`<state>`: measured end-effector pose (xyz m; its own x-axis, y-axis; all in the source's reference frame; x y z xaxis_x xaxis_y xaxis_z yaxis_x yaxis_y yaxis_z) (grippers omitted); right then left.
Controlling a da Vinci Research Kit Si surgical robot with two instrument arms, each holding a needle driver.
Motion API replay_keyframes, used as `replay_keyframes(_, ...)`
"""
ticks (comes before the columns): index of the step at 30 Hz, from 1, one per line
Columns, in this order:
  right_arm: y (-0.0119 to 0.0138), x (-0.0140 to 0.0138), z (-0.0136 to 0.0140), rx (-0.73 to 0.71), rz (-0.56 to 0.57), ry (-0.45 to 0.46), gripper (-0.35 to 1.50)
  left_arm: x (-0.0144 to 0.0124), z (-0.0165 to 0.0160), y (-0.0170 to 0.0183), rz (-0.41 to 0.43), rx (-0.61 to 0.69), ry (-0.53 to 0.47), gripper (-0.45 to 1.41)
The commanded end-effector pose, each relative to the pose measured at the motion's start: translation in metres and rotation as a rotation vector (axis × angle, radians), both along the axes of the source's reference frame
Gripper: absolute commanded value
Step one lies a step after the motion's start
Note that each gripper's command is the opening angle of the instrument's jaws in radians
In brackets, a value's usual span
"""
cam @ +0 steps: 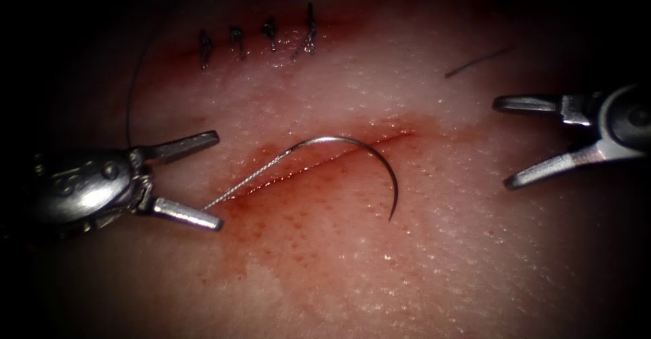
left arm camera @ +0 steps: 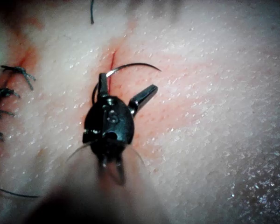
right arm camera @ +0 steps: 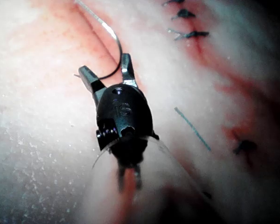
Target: Wound Closure
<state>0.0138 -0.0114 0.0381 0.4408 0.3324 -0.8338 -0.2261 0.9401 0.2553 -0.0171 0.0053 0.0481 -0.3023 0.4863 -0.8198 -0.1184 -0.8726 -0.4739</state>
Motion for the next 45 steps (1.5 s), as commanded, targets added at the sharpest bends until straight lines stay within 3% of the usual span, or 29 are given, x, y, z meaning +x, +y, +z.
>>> replay_keyframes(1,-0.0004,0.0007,0.0006,0.001,-0.001,0.001,0.84,-0.0007,0.0006,-0.0005,0.001,0.001,-0.001,0.81)
replay_keyframes(7,0.0002,0.0008,0.0005,0.000,0.000,-0.001,0.94,-0.0011,0.0008,-0.0003,-0.005,0.000,0.002,0.86)
replay_keyframes(10,0.0002,0.0008,0.0005,-0.001,0.002,-0.003,0.94,-0.0014,0.0008,-0.0004,-0.032,-0.011,0.019,0.71)
replay_keyframes(20,0.0001,0.0002,0.0004,-0.012,0.023,-0.055,0.94,-0.0065,0.0005,-0.0007,-0.260,0.088,0.124,0.71)
replay_keyframes(22,0.0001,0.0000,0.0005,-0.019,0.036,-0.072,0.93,-0.0088,0.0004,-0.0007,-0.349,0.150,0.180,0.66)
replay_keyframes(31,0.0003,-0.0010,0.0006,-0.033,0.112,-0.134,0.96,-0.0142,0.0016,-0.0019,-0.530,0.286,0.349,0.39)
replay_keyframes(39,0.0004,-0.0015,0.0007,-0.033,0.122,-0.140,0.98,-0.0179,0.0065,-0.0047,-0.486,0.362,0.516,0.61)
replay_keyframes(45,0.0004,-0.0015,0.0008,-0.034,0.123,-0.141,0.98,-0.0196,0.0087,-0.0049,-0.465,0.377,0.610,0.58)
